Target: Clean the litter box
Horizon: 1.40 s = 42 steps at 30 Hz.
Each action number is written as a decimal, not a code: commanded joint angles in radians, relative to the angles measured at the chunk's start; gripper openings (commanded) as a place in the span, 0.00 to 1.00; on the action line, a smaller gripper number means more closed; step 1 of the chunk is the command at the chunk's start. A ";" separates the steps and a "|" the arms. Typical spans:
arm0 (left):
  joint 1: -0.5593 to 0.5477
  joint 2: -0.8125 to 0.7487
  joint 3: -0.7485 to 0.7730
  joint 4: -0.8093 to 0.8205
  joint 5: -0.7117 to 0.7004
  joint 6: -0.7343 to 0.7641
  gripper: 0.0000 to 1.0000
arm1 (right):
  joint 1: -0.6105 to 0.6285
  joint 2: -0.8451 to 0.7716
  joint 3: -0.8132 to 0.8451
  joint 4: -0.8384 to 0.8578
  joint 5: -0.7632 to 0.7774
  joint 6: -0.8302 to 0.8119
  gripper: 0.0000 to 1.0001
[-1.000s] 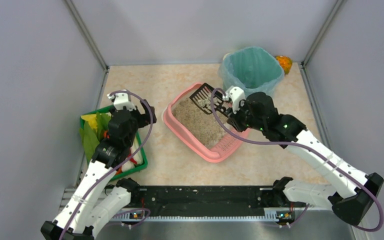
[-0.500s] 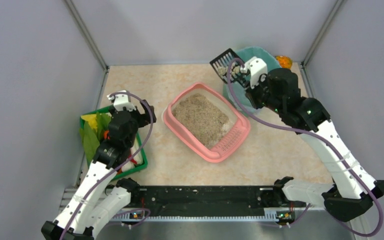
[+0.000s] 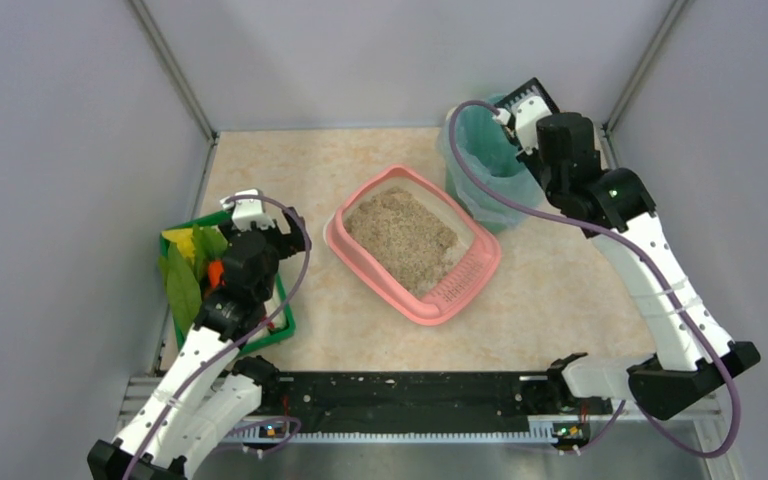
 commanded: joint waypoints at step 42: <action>0.001 -0.114 -0.014 0.098 -0.074 0.057 0.99 | 0.067 0.109 -0.260 0.511 0.340 -1.181 0.00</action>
